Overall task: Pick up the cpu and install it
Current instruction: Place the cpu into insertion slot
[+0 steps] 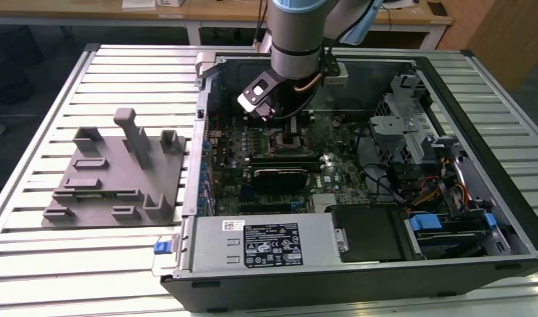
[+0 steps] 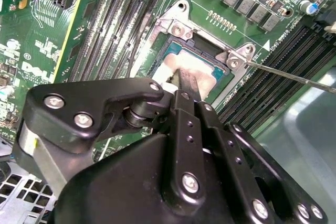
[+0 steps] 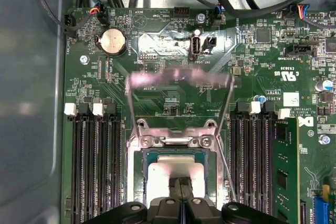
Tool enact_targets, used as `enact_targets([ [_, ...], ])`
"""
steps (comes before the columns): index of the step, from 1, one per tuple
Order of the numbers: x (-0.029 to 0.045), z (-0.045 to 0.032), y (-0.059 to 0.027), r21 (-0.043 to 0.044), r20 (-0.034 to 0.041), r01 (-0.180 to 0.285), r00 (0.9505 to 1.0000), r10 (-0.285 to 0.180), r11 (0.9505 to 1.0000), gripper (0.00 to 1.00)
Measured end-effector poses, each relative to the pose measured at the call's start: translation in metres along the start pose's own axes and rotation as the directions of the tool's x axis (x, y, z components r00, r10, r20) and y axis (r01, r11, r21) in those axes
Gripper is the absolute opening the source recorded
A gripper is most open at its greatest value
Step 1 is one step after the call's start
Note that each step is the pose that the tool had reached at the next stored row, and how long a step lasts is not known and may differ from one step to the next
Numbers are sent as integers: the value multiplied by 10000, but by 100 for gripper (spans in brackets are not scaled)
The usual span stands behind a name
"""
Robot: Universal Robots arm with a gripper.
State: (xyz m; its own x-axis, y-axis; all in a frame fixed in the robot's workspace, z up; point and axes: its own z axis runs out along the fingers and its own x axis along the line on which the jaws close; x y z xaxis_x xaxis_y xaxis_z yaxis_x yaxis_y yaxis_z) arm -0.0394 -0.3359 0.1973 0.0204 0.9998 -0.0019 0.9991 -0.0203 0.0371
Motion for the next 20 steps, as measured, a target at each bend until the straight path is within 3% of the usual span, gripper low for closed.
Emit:
enact_targets([
  [5,3,-37,3,-11,-18,0,10000,0,10000,11],
  [17,0,-449,17,-30,-3,0,10000,0,10000,11],
  [20,-1,-514,20,-44,-4,1,10000,-1,10000,11],
])
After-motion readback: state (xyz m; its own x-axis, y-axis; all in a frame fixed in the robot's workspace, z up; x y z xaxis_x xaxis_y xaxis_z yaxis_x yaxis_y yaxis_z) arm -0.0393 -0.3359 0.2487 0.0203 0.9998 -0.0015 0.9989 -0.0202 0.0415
